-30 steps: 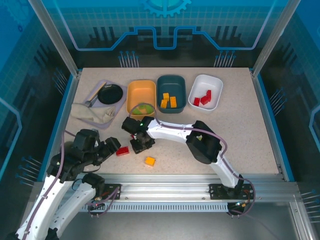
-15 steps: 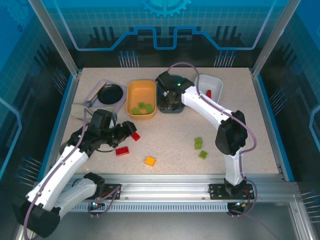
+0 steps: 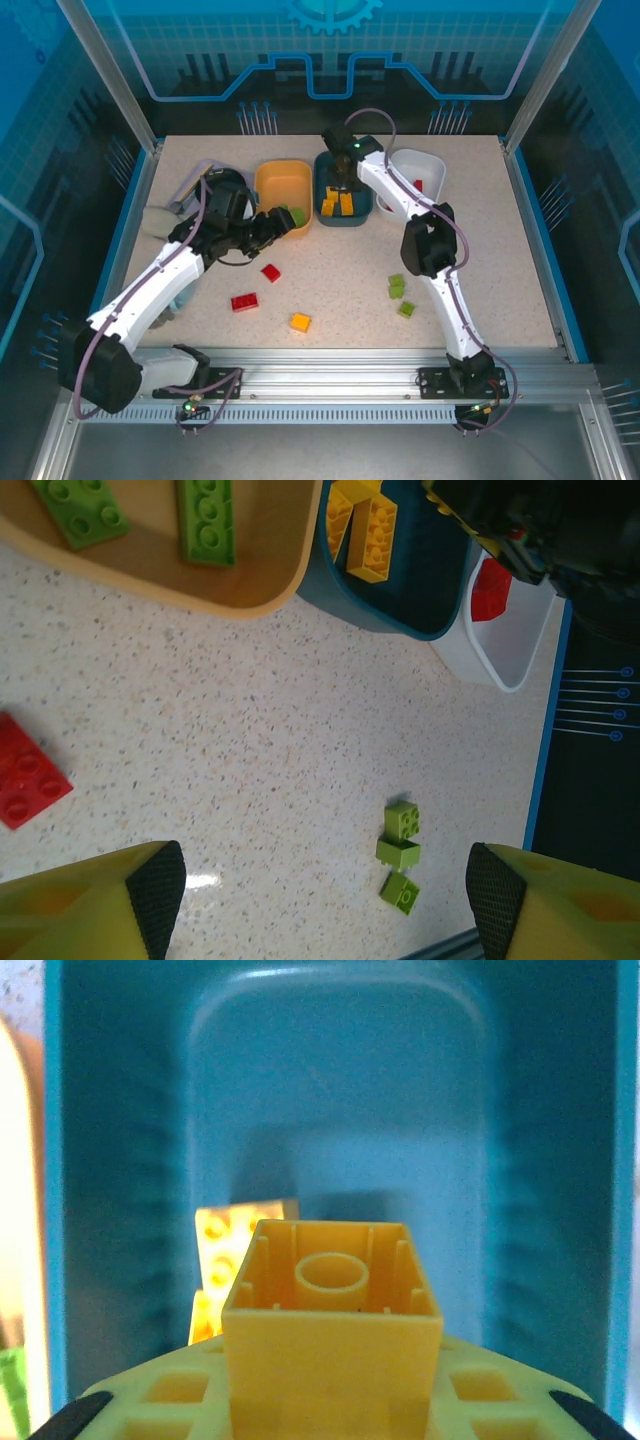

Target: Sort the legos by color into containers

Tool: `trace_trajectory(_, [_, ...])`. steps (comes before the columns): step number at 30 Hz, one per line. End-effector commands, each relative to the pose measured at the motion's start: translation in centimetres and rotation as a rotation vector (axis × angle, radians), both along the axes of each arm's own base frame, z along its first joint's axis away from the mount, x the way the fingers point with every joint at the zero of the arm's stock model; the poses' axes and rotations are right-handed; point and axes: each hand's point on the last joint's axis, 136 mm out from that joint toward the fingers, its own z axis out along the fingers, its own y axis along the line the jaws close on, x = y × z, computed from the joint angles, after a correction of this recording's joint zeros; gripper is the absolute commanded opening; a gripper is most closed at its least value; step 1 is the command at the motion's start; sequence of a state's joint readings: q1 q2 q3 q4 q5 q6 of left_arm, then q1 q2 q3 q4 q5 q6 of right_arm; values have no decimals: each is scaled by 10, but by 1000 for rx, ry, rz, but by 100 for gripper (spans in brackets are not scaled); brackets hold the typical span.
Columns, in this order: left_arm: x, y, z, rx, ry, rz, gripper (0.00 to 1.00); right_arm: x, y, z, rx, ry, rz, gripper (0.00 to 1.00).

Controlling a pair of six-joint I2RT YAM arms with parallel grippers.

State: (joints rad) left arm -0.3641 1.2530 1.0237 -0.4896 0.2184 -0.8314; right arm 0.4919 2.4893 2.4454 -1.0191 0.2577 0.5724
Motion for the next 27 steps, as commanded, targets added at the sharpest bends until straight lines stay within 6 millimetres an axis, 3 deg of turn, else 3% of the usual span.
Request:
trace_trajectory(1, [11, -10, 14, -6, -51, -46, 78, 28, -6, -5, 58, -28, 1, 26])
trace_trajectory(5, [15, -11, 6, 11, -23, -47, 78, 43, -3, -25, 146, -3, 16, 27])
trace_trajectory(10, [18, -11, 1, 25, -9, -47, 78, 43, 2, -43, 169, 29, 29, 31])
trace_trajectory(15, [23, -15, -3, 28, 6, -57, 78, 43, 4, -40, 182, 31, 30, 47])
trace_trajectory(19, [26, -20, -3, 32, 8, -74, 78, 42, 4, -15, 192, -3, 36, 56])
trace_trajectory(22, [26, -27, -2, 45, 10, -104, 78, 41, 4, 23, 200, -63, 46, 61])
trace_trajectory(27, [25, -50, 4, 59, -7, -174, 78, 23, -2, 91, 208, -149, 44, 57])
